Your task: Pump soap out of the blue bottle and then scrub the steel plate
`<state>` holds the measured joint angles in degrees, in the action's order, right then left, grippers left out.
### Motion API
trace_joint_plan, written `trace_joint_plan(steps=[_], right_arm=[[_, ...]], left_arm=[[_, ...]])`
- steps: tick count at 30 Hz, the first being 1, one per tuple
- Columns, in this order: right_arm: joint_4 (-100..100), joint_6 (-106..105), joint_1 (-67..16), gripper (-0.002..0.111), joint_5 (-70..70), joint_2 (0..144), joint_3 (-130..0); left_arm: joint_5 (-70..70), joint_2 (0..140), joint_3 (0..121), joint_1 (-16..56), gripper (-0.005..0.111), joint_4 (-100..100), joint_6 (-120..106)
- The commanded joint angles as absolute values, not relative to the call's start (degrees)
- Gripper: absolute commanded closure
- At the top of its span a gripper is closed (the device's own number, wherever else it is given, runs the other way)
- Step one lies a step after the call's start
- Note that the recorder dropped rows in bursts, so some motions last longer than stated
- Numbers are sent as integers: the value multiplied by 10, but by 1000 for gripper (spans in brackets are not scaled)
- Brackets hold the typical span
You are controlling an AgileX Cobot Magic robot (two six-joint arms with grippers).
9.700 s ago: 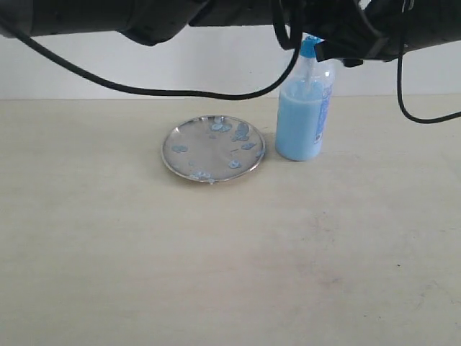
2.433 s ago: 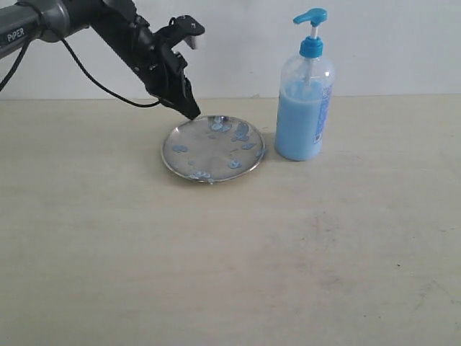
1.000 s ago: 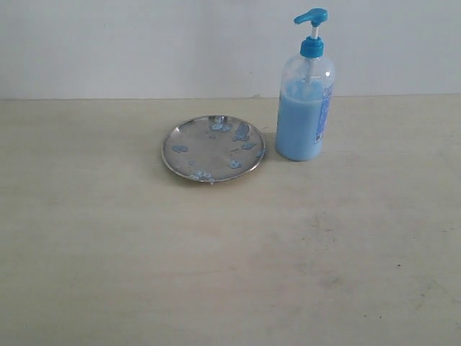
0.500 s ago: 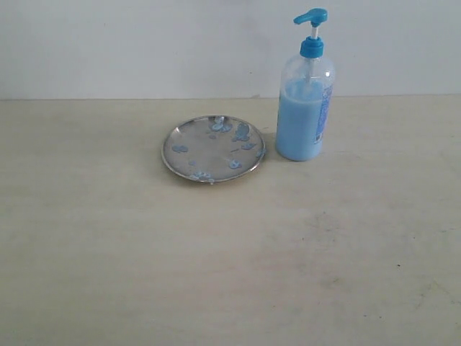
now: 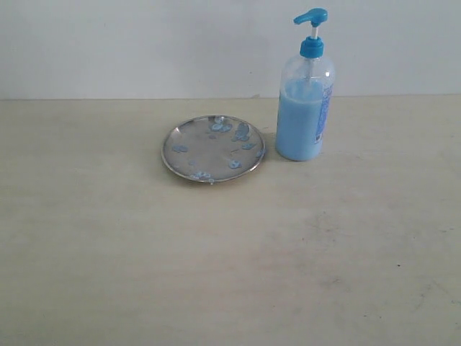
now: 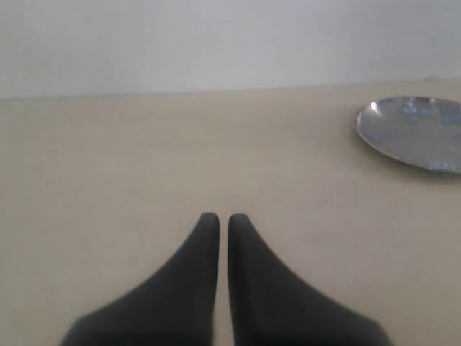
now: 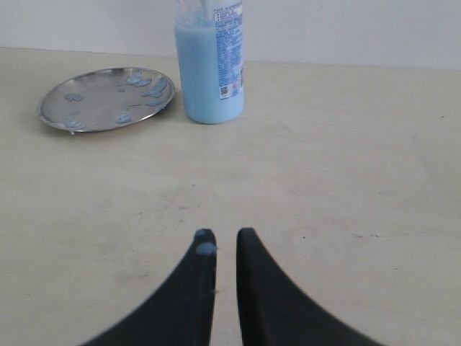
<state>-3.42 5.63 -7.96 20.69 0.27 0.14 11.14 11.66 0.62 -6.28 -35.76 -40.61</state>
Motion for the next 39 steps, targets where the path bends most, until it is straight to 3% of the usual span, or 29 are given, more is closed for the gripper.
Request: trace_joint_plan(steps=[1,11,39], right_arm=[[-35,56,-75,107,204,0,0],[-35,56,-75,107,204,0,0],[-32,56,-74,107,204,0,0]], left_arm=[[139,96,0,-58,102,-311,-361],[169,0,0,-98,102,-106,-90],[193,0,0,-102,102,-101,-86]])
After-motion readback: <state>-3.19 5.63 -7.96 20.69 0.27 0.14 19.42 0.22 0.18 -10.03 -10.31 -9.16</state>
